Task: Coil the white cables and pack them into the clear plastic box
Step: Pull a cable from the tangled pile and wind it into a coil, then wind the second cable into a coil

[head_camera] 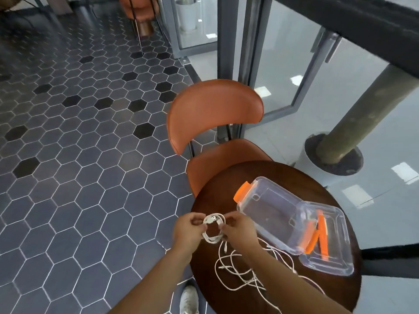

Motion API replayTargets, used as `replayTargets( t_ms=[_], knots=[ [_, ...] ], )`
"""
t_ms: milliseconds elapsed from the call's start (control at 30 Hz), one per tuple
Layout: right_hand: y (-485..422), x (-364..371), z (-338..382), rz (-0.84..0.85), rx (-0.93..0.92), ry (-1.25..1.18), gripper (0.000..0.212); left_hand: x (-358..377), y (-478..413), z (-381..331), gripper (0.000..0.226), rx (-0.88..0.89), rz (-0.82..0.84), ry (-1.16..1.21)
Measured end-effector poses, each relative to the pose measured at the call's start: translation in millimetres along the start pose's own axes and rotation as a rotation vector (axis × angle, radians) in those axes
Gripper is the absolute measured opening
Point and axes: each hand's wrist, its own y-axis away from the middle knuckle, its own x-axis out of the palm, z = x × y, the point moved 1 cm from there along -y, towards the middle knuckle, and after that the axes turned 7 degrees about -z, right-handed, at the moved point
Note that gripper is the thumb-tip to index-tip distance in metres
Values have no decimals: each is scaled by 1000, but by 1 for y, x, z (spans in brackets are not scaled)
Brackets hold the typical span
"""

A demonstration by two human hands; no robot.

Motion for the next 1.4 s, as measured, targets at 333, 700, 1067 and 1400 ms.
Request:
replayTargets(
  t_ms=[333, 700, 1067, 1400],
  knots=[
    [-85, 80, -44, -194, 51, 151, 25, 35, -110, 50, 36, 14, 9, -237],
    [-128, 96, -56, -409, -46, 202, 26, 74, -151, 61, 35, 50, 54, -212],
    [-100, 72, -51, -224, -245, 322, 39, 78, -121, 58, 45, 254, 57, -427],
    [30, -31, -85, -256, -419, 334, 22, 52, -20, 78, 36, 366, 173, -658]
  ],
)
